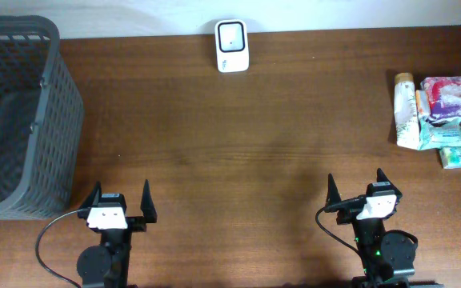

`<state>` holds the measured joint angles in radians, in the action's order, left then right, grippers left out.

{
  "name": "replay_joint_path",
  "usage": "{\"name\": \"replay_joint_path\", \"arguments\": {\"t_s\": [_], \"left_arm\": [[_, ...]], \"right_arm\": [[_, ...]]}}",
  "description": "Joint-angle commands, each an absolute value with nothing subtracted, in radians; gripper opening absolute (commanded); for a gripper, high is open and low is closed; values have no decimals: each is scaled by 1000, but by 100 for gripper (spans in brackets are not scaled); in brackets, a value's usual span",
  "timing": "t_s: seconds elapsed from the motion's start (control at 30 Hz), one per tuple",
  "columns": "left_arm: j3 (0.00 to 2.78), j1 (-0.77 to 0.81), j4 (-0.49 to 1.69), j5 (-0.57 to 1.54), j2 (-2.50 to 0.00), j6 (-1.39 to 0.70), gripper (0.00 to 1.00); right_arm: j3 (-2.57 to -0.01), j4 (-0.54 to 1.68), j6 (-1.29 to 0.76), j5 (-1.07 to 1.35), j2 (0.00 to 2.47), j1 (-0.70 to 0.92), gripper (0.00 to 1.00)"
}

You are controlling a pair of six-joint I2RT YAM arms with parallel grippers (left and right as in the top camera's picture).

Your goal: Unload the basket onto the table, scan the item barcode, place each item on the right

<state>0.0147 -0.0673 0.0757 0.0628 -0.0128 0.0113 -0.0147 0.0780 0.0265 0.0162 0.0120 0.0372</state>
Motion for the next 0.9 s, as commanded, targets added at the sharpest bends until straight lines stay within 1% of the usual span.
{"name": "replay_joint_path", "arguments": {"t_s": [0.0,0.37,0.47,0.6,0.87], "left_arm": [[8,-73,83,27,-5,-14,99],[8,-72,84,-27,-5,-30,99],[8,-72,82,-59,-5,-76,99],[8,-72,84,-35,-5,-10,99],[8,-59,85,-22,-5,10,99]], "right_arm": [[-6,80,26,7,4,32,99],[-6,80,26,7,4,32,99],[-6,80,26,7,4,32,99],[-6,80,26,7,4,32,99],[-6,80,26,7,4,32,99]]}}
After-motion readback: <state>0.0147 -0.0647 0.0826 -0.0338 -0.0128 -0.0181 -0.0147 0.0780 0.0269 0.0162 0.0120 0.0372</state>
